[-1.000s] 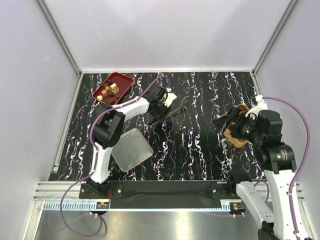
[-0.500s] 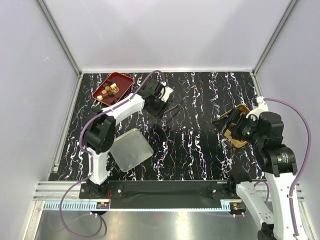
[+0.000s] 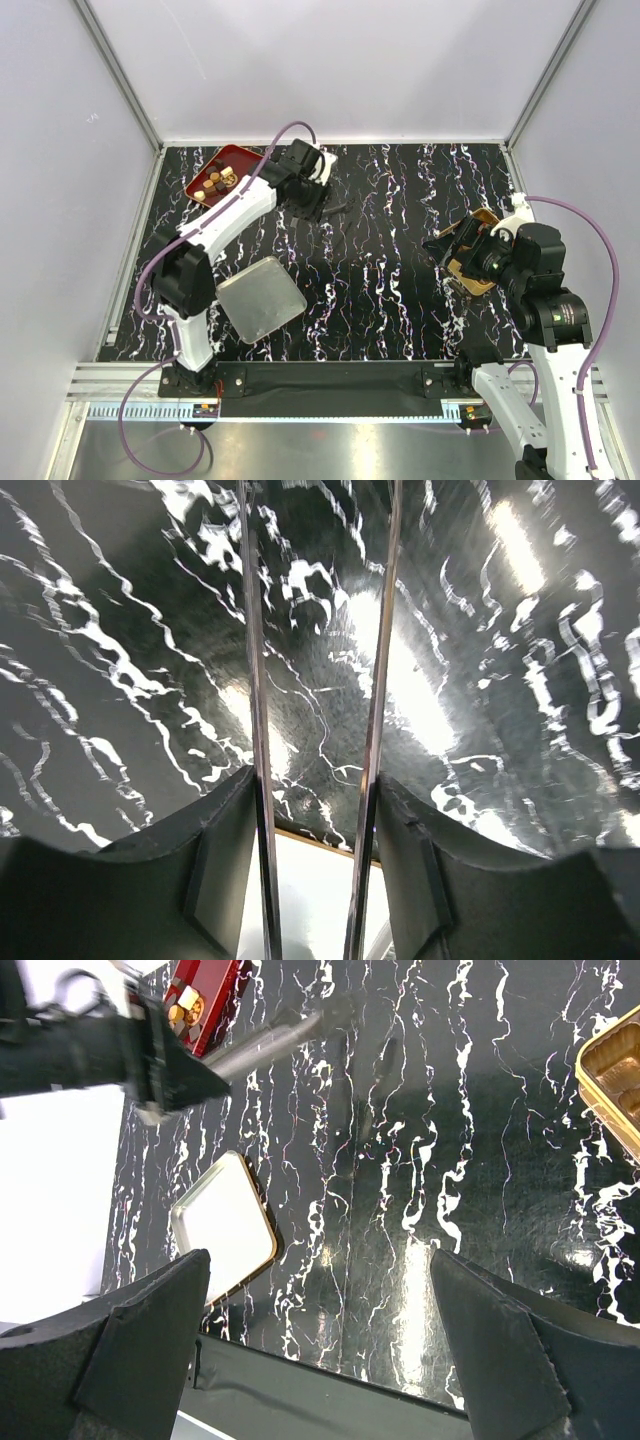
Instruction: Pack the chocolate
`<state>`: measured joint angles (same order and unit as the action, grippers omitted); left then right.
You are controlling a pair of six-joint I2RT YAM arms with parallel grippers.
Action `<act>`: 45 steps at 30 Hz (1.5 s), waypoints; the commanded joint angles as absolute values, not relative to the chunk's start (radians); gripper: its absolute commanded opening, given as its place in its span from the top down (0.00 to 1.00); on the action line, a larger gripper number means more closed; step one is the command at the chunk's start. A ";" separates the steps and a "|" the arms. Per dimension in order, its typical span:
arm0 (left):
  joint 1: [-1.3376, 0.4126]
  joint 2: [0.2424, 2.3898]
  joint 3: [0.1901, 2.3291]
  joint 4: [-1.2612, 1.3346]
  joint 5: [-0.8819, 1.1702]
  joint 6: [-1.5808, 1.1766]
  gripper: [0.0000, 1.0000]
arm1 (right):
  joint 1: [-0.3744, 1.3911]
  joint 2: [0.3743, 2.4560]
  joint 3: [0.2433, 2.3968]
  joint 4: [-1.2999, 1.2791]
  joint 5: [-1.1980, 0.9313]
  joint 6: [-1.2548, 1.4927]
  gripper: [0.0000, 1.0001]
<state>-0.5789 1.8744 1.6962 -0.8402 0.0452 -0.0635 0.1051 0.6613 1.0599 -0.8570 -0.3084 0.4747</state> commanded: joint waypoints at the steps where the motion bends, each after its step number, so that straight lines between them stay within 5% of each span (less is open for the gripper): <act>1: -0.581 1.798 1.756 -0.877 0.020 -0.109 0.50 | 0.112 0.658 1.054 -0.813 -0.331 0.482 0.00; 13: -0.568 1.775 1.769 -0.922 -0.113 -0.133 0.55 | 0.112 0.663 1.051 -0.807 -0.341 0.482 0.00; 28: -0.192 1.850 2.002 -1.011 -0.226 -0.175 0.60 | 0.112 0.660 1.028 -0.778 -0.379 0.476 0.00; 45: -0.115 1.977 1.951 -0.948 -0.275 -0.117 0.61 | 0.112 0.683 1.006 -0.752 -0.387 0.463 0.00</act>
